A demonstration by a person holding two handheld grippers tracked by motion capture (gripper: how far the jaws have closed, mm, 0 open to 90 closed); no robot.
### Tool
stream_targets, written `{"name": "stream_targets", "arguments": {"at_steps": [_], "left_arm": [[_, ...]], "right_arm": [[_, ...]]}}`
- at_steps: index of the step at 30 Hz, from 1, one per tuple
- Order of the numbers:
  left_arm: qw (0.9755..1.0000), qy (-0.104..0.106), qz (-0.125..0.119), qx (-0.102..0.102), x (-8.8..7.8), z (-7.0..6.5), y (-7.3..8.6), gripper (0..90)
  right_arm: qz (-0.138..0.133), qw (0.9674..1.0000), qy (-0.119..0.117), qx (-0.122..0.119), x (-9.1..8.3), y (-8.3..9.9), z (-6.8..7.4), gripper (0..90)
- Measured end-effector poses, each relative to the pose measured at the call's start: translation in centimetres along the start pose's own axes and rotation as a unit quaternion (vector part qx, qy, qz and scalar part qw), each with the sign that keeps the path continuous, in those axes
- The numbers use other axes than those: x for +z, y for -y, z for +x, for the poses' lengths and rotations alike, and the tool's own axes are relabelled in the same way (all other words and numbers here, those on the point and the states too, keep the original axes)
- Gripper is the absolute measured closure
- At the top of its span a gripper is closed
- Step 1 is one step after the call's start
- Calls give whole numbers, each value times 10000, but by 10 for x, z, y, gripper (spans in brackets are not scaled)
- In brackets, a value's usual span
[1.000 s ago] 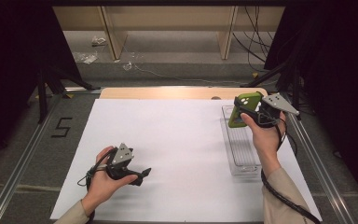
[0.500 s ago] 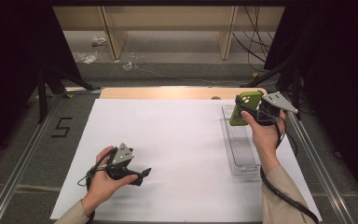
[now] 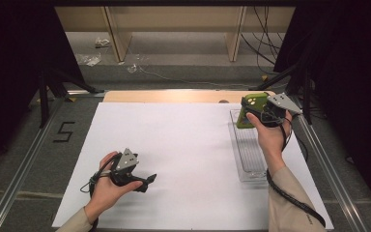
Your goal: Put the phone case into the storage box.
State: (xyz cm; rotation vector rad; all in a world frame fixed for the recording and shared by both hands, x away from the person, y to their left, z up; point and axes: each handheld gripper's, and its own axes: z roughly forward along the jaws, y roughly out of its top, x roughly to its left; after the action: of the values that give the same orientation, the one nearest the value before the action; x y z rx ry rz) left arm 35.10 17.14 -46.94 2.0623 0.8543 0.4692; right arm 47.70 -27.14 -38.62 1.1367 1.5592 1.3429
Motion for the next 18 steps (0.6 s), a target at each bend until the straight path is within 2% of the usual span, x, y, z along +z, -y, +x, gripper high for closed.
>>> {"name": "stream_targets", "arguments": {"at_steps": [18], "left_arm": [[10000,9,3,3,-1,0,0,9]], "right_arm": [[39,9999,80,-50,14,1,0,169]]}}
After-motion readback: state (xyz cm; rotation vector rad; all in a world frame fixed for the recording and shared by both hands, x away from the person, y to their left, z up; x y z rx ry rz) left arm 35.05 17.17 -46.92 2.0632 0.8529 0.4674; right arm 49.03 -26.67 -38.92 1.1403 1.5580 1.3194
